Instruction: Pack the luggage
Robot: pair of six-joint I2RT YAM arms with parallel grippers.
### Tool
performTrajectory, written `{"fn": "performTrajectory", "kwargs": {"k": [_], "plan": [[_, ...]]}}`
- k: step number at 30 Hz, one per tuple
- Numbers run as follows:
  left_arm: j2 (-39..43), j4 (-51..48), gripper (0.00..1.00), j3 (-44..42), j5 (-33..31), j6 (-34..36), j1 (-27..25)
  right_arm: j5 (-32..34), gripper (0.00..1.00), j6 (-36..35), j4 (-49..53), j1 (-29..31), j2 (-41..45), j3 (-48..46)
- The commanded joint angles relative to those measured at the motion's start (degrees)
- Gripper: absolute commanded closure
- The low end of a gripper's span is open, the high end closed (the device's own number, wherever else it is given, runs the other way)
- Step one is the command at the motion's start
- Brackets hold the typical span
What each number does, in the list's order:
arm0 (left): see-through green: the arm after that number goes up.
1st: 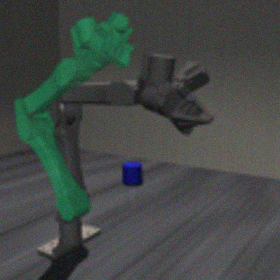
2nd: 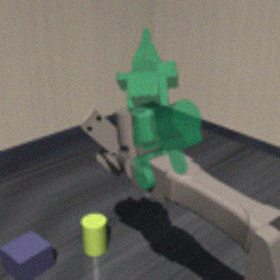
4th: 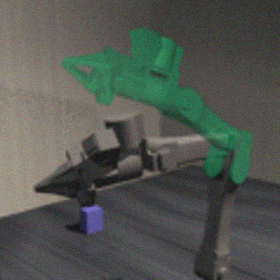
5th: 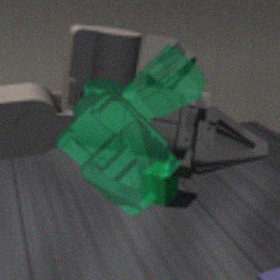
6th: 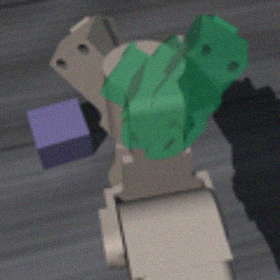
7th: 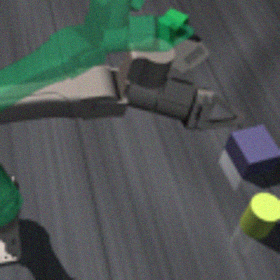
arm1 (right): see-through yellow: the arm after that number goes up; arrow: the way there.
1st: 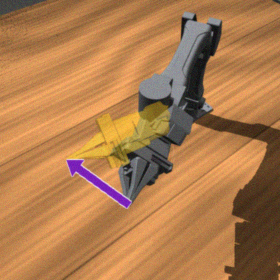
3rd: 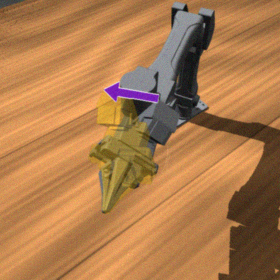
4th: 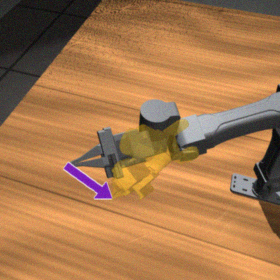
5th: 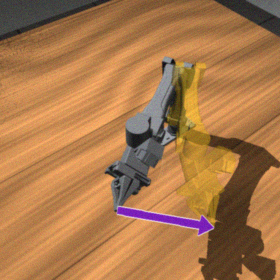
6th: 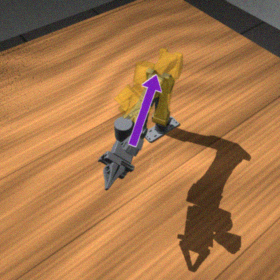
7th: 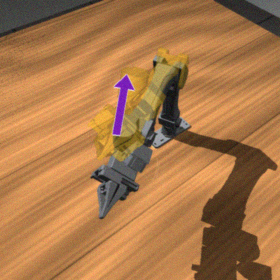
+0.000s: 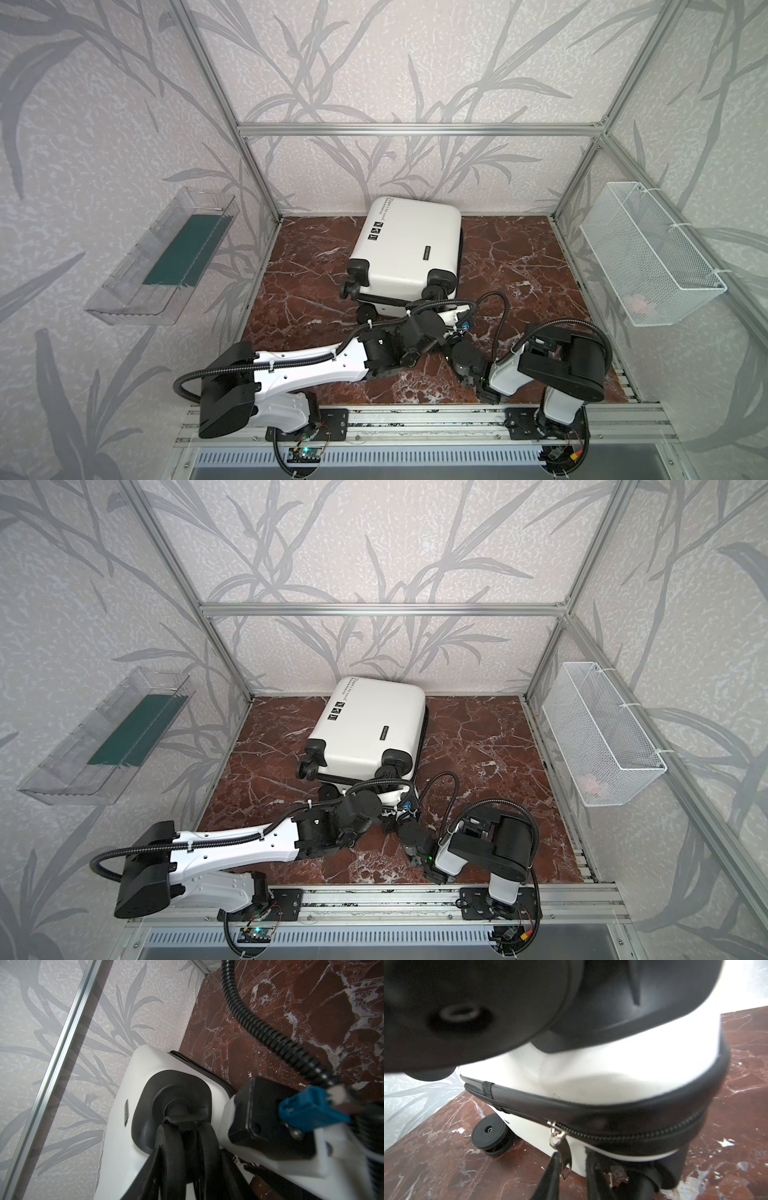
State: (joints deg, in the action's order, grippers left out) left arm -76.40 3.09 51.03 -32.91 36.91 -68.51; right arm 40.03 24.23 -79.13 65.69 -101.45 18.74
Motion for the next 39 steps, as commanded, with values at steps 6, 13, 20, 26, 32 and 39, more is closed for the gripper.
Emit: {"fn": "performTrajectory", "kwargs": {"k": [6, 13, 20, 26, 32, 39], "plan": [[0.5, 3.0, 0.84, 3.2, 0.8, -1.3, 0.5, 0.6, 0.95, -0.3, -1.6, 0.1, 0.2, 0.4], [0.5, 2.9, 0.92, 3.1, 0.6, -1.4, 0.5, 1.6, 1.00, 0.5, -1.6, 0.1, 0.5, -1.4], [0.6, 2.8, 1.00, 2.9, 0.2, -1.4, 0.5, 2.3, 1.00, 1.5, -1.6, -1.6, 1.5, -4.0], [0.6, 3.1, 1.00, 2.5, 0.3, -1.4, 0.6, 4.1, 1.00, 2.1, -1.5, -3.4, 3.4, -6.7], [0.8, 3.2, 1.00, 2.5, 0.3, -1.4, 0.5, 5.3, 1.00, 3.0, -1.5, -4.5, 3.4, -7.5], [0.8, 3.4, 1.00, 2.5, 0.2, -1.5, 0.5, -0.4, 1.00, 0.0, -1.5, -4.5, 6.3, -8.0]]}}
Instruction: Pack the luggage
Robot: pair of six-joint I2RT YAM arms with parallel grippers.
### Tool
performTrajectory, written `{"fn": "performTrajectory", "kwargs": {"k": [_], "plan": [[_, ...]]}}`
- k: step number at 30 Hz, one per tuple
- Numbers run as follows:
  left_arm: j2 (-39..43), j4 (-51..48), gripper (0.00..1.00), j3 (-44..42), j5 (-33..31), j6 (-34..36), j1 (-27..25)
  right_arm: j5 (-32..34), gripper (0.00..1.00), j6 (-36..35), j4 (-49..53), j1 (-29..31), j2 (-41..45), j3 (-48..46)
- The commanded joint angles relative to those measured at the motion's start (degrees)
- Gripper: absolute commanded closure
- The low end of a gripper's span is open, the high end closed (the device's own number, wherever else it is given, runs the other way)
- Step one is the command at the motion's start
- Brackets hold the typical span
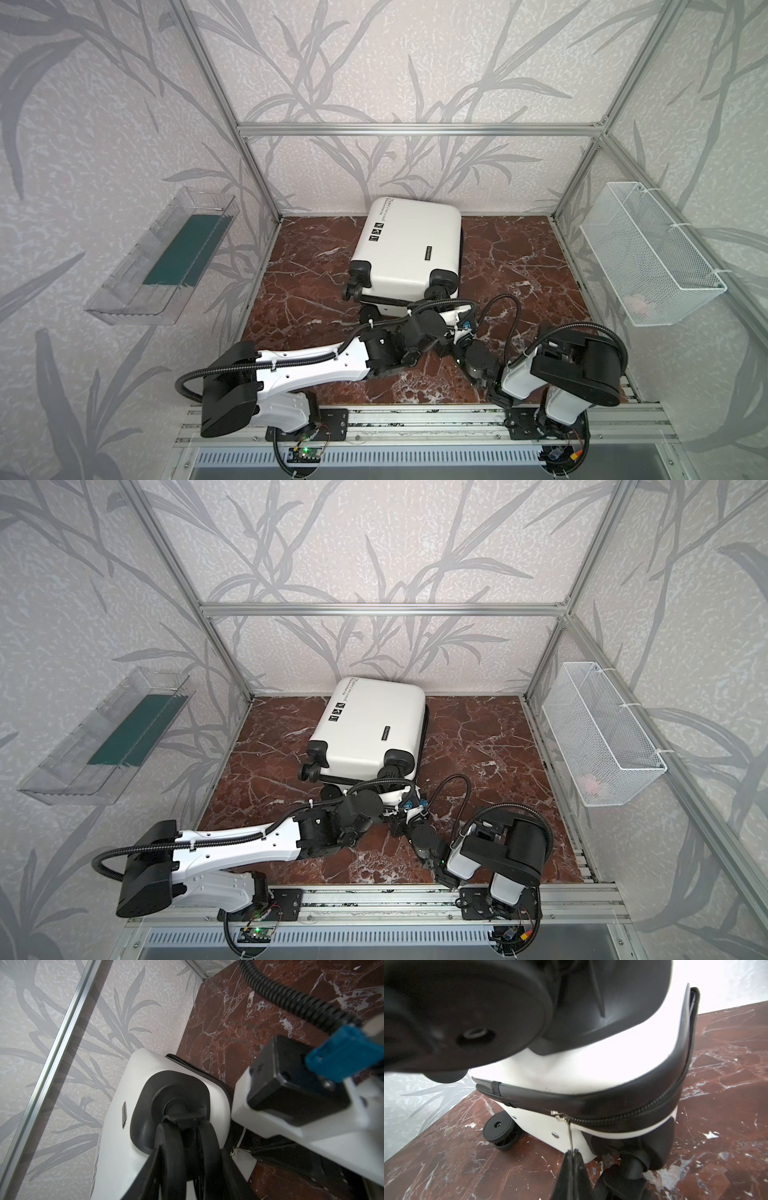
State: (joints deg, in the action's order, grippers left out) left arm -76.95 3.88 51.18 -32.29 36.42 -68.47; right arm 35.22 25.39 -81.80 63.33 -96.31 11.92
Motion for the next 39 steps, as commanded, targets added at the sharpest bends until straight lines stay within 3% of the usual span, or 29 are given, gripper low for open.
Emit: {"fn": "performTrajectory", "kwargs": {"k": [1, 4, 8, 11, 22, 30, 34, 39], "plan": [[1.3, 2.6, 1.00, 2.4, -0.4, -0.9, 0.5, 1.3, 1.00, -2.5, 1.2, -2.1, 1.5, -0.7], [1.4, 2.8, 1.00, 2.4, -0.4, -0.8, 0.5, -3.9, 1.00, -3.8, 1.9, -2.1, 1.7, 0.3], [1.5, 2.8, 1.00, 2.4, -0.4, -0.9, 0.5, -3.7, 1.00, -4.0, 1.2, -2.1, 0.9, 0.8], [1.6, 2.6, 1.00, 2.4, -0.4, -1.0, 0.4, -3.3, 0.86, -4.0, 1.2, -2.1, 0.4, 1.8], [1.8, 2.9, 1.00, 2.0, -0.4, -1.5, 0.4, -1.1, 0.63, -3.8, 1.2, -2.2, -3.8, 6.0], [1.7, 3.2, 1.00, 1.8, -0.2, -1.7, 0.5, 2.4, 0.61, -3.0, 1.2, -2.2, -5.1, 6.4], [1.8, 3.3, 1.00, 1.8, -0.2, -1.7, 0.4, 3.3, 0.54, -2.4, 1.1, -2.6, -5.1, 5.2], [1.7, 3.3, 1.00, 1.9, 0.0, -2.0, 0.5, 2.7, 0.59, -2.3, 1.1, -2.8, -5.9, 6.0]]}}
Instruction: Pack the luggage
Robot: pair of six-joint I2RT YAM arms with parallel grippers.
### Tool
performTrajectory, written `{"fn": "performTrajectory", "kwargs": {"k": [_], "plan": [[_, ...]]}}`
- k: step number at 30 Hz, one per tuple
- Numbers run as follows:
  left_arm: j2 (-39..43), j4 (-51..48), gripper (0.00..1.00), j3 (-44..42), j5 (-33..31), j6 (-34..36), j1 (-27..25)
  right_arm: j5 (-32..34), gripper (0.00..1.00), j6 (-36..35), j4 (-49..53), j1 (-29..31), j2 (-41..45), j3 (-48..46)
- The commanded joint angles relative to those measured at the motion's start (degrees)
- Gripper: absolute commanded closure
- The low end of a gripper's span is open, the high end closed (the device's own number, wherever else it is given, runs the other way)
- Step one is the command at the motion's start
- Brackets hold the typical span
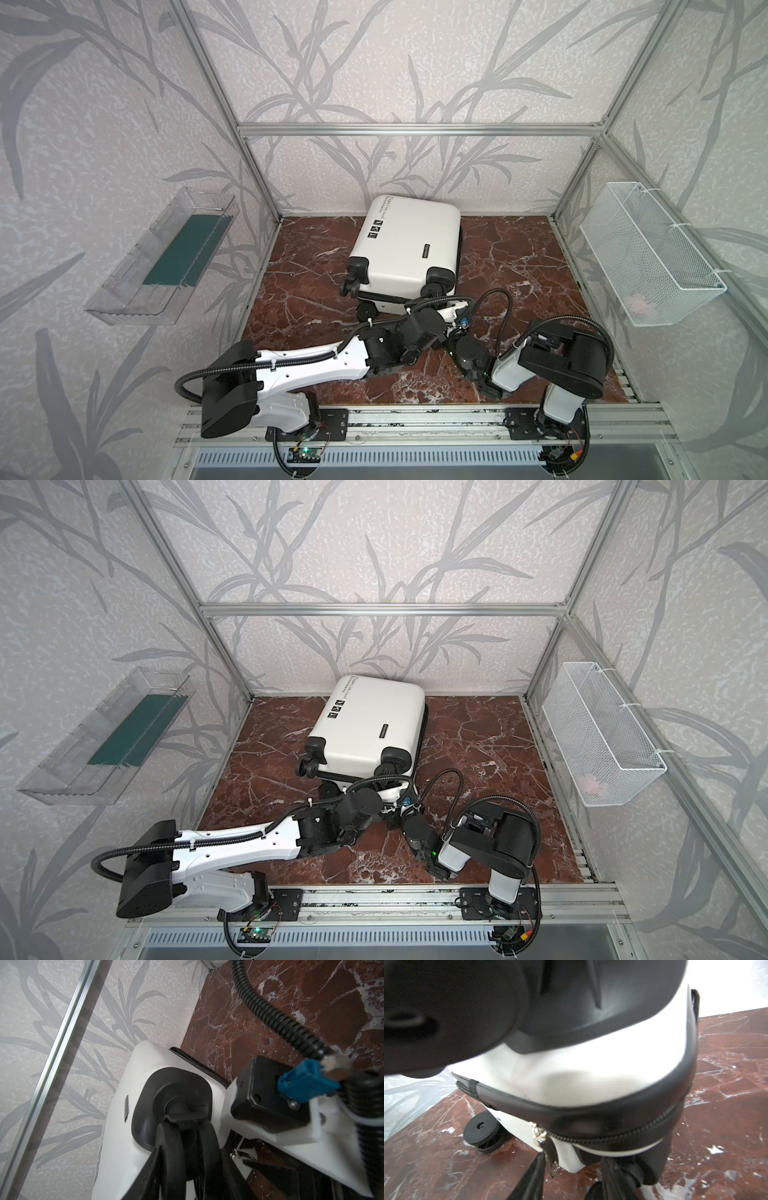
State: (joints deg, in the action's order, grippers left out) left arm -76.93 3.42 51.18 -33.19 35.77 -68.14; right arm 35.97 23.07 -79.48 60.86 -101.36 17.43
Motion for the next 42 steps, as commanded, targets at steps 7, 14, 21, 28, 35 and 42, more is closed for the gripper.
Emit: {"fn": "performTrajectory", "kwargs": {"k": [7, 14, 21, 28, 35, 42], "plan": [[1.2, 4.0, 1.00, 1.9, 0.9, -1.7, 0.1, 0.1, 0.61, -1.0, -1.2, -0.3, -0.4, 1.8], [1.1, 4.1, 1.00, 2.0, 0.9, -1.5, 0.2, -0.7, 0.64, -1.2, -1.2, 0.2, 0.7, 1.9], [1.1, 4.1, 1.00, 1.9, 1.0, -1.5, 0.1, -0.7, 0.84, -1.4, -1.2, 1.1, 1.3, 1.7], [1.4, 4.3, 1.00, 1.5, 0.9, -1.6, 0.2, -0.1, 0.72, -2.1, -1.2, 2.4, 2.4, 1.4], [1.6, 4.3, 1.00, 1.4, 0.8, -1.7, 0.2, 0.5, 0.84, -2.7, -1.2, 2.3, 2.0, 2.4], [1.6, 4.2, 1.00, 1.4, 0.8, -2.0, 0.2, 0.0, 1.00, -2.4, -1.2, 2.4, 2.9, 1.3]]}}
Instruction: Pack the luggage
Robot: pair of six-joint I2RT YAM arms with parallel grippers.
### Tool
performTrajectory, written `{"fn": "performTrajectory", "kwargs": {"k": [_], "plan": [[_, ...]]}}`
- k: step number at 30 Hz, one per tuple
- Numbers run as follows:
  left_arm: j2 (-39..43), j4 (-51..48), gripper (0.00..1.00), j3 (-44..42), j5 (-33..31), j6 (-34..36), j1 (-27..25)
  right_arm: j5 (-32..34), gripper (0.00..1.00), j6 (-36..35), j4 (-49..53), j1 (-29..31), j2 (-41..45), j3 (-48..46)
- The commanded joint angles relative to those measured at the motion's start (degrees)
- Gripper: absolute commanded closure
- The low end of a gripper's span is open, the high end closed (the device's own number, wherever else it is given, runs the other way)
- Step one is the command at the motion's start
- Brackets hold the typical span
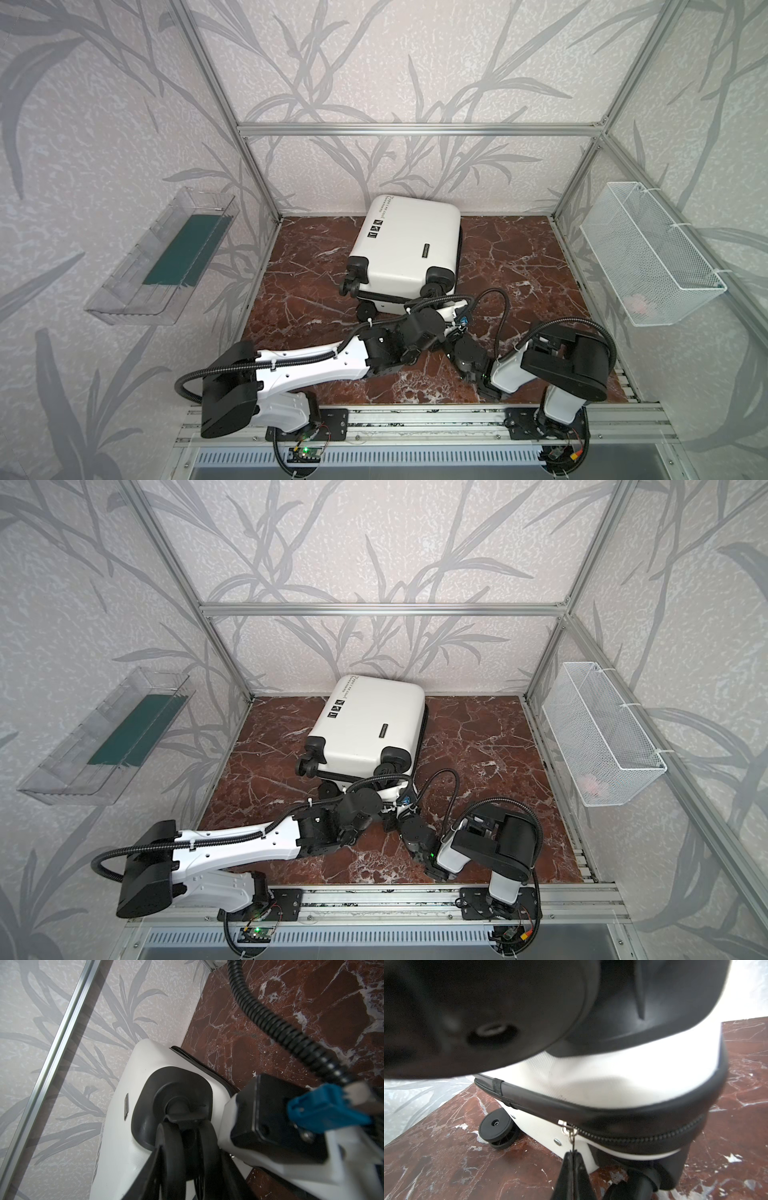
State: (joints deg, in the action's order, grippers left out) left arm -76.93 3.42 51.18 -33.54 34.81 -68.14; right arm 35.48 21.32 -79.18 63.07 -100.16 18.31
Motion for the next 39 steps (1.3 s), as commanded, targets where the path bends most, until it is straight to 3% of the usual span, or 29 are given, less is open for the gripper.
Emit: {"fn": "performTrajectory", "kwargs": {"k": [1, 10, 21, 27, 34, 39], "plan": [[1.4, 4.3, 1.00, 1.4, 1.2, -1.0, 0.2, 0.5, 1.00, -0.5, -1.5, 0.2, 1.9, 0.2], [1.0, 4.2, 1.00, 1.8, 0.7, -1.1, 0.2, 3.6, 1.00, -0.4, 0.1, 4.2, 6.9, -2.5], [1.2, 4.1, 1.00, 1.8, 0.5, -1.5, 0.2, 8.7, 1.00, 1.2, -1.4, 6.9, 4.9, -3.4], [1.4, 4.3, 1.00, 1.5, 0.5, -1.5, 0.2, 15.0, 1.00, 0.1, 0.9, 6.8, 6.6, -4.1], [1.6, 4.4, 1.00, 1.3, 0.4, -1.3, 0.2, 21.5, 1.00, 4.2, 11.0, 6.9, 10.5, -4.2], [1.5, 4.9, 1.00, 1.3, 0.2, -1.2, 0.3, 26.9, 1.00, 5.3, 11.8, 7.4, 12.6, -6.1]]}}
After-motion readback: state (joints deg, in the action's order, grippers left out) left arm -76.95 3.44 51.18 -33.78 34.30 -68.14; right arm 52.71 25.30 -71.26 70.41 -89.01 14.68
